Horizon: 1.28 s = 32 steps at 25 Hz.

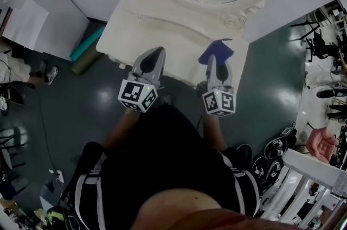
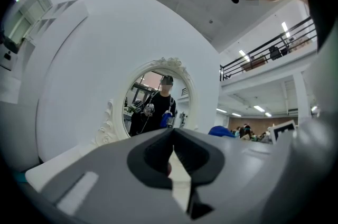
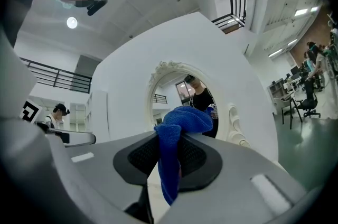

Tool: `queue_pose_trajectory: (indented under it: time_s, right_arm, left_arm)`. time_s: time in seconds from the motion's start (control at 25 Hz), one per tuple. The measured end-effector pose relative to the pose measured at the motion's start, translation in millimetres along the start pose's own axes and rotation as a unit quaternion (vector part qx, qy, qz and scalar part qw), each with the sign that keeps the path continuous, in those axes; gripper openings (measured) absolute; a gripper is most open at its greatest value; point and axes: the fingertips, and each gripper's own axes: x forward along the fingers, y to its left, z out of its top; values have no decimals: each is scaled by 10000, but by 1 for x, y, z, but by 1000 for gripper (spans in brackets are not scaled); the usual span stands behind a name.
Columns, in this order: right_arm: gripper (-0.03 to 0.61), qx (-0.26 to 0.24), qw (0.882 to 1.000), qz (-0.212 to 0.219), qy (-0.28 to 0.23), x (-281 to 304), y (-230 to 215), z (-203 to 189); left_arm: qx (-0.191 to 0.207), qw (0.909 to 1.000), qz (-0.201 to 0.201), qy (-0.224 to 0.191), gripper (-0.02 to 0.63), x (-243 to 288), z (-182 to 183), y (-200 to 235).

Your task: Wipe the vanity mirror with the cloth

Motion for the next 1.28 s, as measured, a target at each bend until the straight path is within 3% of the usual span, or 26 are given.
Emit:
queue_pose_trajectory:
  time_s: [0.32,0.88,1.28]
  right_arm:
    - [78,10,9996,-92,-266,55,-9,23]
    - [78,-141,9895,-910,-1111,178,-58,90]
    - [78,-233,9808,-1104,-1591,232,-92,138]
  left_arm:
    - [74,9999,59,-88,11,41,32,29]
    - [165,9955,-937,-10,11,168,73,61]
    - [158,9915,-1287,-34,11,219,90,61]
